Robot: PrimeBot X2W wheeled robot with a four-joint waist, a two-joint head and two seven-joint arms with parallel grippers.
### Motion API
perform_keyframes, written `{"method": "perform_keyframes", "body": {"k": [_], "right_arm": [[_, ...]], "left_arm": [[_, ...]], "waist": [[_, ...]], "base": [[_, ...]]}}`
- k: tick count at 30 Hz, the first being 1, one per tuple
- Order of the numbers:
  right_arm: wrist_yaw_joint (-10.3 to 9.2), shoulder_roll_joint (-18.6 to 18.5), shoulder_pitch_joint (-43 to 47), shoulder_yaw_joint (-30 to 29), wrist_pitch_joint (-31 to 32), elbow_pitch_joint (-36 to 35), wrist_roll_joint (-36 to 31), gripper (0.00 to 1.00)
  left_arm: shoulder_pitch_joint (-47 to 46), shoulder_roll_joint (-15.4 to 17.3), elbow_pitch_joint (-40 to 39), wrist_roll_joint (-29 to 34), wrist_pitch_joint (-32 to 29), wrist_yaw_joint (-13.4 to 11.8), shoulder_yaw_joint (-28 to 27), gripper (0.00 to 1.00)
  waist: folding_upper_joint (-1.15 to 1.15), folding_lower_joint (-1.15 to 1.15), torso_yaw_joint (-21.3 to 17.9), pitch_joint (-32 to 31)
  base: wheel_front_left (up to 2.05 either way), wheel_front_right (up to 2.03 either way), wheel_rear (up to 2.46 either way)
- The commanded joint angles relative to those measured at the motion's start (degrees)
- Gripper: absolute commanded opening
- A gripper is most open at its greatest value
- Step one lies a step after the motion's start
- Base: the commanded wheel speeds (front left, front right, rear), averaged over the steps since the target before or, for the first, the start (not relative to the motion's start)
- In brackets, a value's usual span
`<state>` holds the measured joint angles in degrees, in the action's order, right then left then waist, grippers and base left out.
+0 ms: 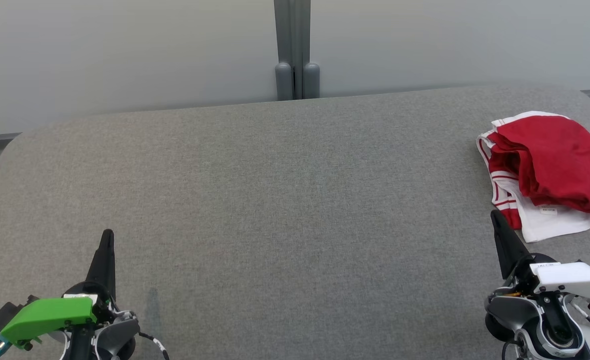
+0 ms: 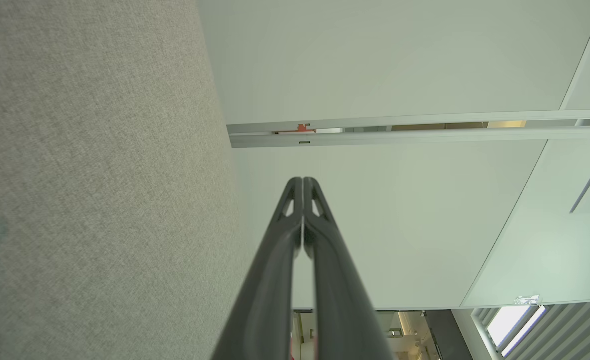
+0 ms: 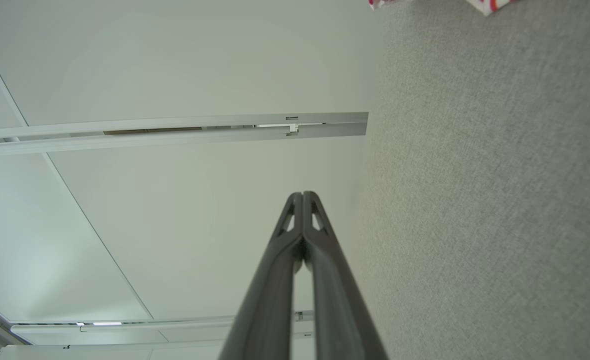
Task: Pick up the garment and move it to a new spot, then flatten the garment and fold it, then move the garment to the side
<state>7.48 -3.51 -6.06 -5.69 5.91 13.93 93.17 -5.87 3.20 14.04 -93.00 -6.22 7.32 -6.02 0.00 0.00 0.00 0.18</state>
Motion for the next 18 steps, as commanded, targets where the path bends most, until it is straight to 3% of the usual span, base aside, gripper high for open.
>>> {"method": "perform_keyframes", "body": {"k": [1, 18], "right_arm": [[0.02, 0.01, -0.07, -0.15, 0.1, 0.12, -0.15, 0.0], [0.02, 0.11, -0.09, -0.32, 0.31, 0.13, -0.36, 0.0]], "left_arm": [[-0.62, 0.06, 0.08, 0.42, -0.11, 0.33, -0.26, 0.0], [-0.64, -0.02, 0.09, 0.5, -0.18, 0.32, -0.36, 0.0]], "waist": [[0.0, 0.0, 0.0, 0.0], [0.0, 0.0, 0.0, 0.0]], "base": [[0.0, 0.0, 0.0], [0.0, 0.0, 0.0]]}}
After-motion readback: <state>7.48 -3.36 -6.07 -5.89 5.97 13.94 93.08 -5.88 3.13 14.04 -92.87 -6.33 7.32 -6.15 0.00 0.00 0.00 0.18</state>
